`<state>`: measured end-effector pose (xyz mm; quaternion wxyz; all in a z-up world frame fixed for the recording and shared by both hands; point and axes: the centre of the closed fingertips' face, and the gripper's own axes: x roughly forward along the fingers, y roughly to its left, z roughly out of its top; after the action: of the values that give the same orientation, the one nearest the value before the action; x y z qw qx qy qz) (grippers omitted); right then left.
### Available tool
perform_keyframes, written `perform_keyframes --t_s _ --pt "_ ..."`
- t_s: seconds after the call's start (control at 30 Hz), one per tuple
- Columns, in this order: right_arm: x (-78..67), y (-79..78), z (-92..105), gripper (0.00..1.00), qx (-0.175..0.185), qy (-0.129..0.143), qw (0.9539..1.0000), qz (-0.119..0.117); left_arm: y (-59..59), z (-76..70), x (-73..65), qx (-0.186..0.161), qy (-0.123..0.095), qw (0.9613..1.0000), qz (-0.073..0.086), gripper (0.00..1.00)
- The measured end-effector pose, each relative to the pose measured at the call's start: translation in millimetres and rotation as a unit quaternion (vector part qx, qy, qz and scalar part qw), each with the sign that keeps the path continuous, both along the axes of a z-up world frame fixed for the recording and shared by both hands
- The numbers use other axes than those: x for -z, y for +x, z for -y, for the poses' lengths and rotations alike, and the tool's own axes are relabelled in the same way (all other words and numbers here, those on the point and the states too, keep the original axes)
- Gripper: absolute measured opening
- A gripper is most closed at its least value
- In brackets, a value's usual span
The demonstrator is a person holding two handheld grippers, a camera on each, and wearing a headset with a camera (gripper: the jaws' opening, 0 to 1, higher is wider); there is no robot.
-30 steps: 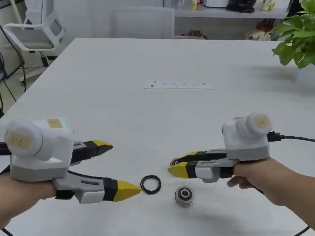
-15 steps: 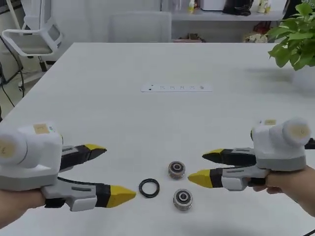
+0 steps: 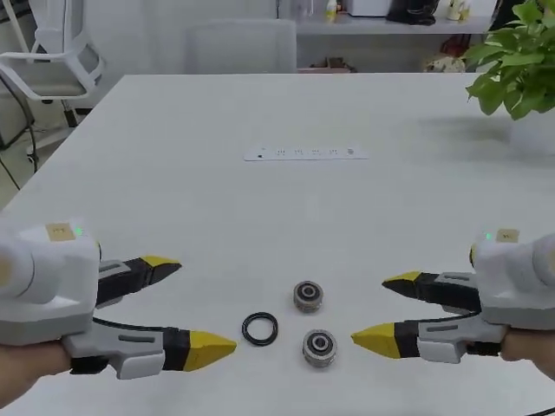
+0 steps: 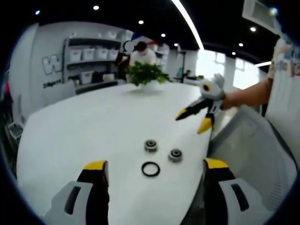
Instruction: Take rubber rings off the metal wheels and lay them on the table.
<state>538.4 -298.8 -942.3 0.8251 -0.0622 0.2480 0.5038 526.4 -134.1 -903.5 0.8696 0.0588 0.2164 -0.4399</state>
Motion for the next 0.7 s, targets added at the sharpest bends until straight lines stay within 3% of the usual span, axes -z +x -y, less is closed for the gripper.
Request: perform_keyframes --t_s 0.3,0.7 --pt "2.0 -7.9 17.7 0.70 0.014 -0.008 0.9998 0.007 -2.7 -1.5 -1.6 0.003 0.011 0.9999 0.011 0.85" --pt "5.4 -12.5 38.0 0.74 0.046 -0.002 0.9990 0.001 -5.6 -5.5 -1.1 -0.009 0.005 0.9999 0.009 0.85"
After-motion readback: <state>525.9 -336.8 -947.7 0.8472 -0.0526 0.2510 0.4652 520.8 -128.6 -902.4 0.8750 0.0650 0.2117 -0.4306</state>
